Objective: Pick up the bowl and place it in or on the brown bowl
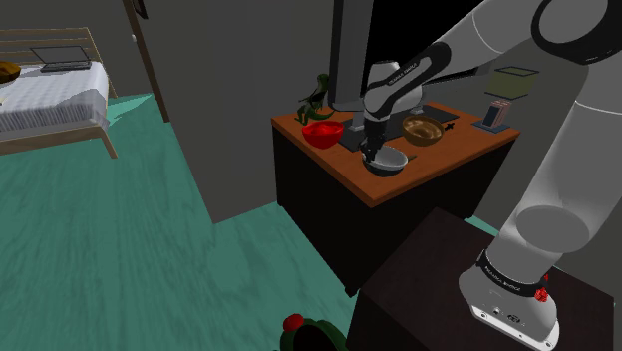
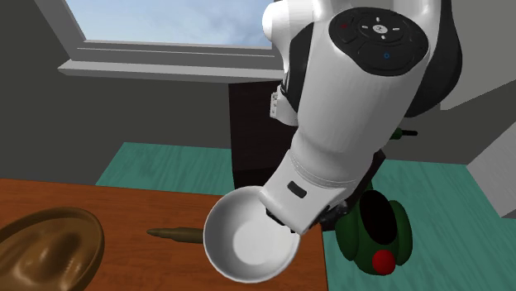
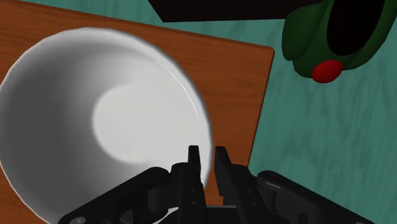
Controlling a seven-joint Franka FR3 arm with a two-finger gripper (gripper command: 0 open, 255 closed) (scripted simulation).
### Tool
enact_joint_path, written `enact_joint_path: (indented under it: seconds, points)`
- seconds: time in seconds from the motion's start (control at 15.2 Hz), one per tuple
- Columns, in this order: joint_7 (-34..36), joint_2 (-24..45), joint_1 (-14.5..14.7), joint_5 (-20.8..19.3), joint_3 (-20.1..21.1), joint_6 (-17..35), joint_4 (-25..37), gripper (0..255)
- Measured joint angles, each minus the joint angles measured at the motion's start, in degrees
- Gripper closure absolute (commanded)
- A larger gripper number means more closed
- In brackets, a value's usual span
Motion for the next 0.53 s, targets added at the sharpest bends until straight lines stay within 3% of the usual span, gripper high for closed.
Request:
enact_joint_path:
  seconds: [0.53]
  points:
    - [0.38,-3.68,0.09,-0.74,-0.05,-5.95,2.3,255]
